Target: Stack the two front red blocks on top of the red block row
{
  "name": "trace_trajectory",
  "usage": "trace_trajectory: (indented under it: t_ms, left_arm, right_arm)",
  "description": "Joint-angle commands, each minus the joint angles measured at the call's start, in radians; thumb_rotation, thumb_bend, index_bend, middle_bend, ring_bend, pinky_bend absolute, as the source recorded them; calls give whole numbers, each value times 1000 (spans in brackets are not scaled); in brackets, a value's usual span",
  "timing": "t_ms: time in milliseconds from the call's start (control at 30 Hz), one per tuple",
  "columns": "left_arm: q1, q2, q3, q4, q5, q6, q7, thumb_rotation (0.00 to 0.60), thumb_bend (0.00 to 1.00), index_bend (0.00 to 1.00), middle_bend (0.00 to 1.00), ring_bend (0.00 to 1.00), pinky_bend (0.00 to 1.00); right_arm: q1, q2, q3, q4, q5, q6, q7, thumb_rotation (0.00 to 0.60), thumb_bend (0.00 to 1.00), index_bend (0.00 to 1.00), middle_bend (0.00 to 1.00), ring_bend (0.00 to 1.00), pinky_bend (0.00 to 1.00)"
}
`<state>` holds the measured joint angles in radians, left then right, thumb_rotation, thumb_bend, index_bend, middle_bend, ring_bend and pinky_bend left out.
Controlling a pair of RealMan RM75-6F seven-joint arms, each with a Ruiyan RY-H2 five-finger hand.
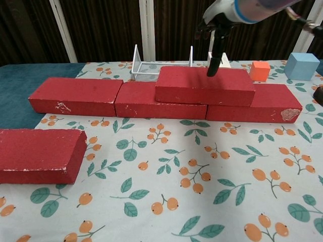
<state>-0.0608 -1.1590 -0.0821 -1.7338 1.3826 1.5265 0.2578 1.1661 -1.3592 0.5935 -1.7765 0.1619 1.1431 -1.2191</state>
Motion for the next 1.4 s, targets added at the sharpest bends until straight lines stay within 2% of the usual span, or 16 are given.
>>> trace_trajectory:
  t_ms: [33,167,300,433,500,667,800,933,1167,1400]
  left_arm:
    - [0,1,4,-3,13,2,-9,600,0,111,0,0,72]
    - [5,-6,3,3,38,26,-29,600,0,111,0,0,84]
    - [11,-12,8,13,61,44,-51,600,0,110,0,0,86]
    - [10,-12,19,10,89,45,-63,600,0,110,0,0,86]
    - [9,-9,29,4,109,42,-73,600,0,109,0,0,86]
    - [8,4,44,-22,116,22,-84,600,0,86,0,0,86]
    - [-2,29,43,-61,89,-13,-70,600,0,33,0,0,88]
    - [-21,94,38,-170,-1,-91,-36,600,0,0,0,0,79]
    - [-90,197,2,-327,-124,-194,85,600,0,0,0,0,8]
    - [-225,259,-38,-409,-334,-353,263,600,0,0,0,0,0]
  right_arm:
    - [-231,208,-38,-271,-222,39,205,600,47,0,5,0,0]
    - [-415,307,-90,-373,-436,-2,383,600,47,0,5,0,0]
    - [-610,355,-173,-405,-727,-18,581,600,47,0,5,0,0]
    - [-748,348,-262,-370,-970,-10,741,600,46,0,5,0,0]
    - [-827,331,-319,-324,-1126,17,844,600,46,0,5,0,0]
    - [-973,264,-461,-207,-1404,177,942,600,47,0,5,0,0]
    - [-1044,208,-521,-133,-1518,273,1023,600,47,0,5,0,0]
    - [-1092,152,-552,-48,-1589,356,1060,600,46,0,5,0,0]
    - [-1131,135,-555,-11,-1613,419,1125,600,48,0,5,0,0]
    - [-1145,146,-557,-9,-1626,430,1163,600,47,0,5,0,0]
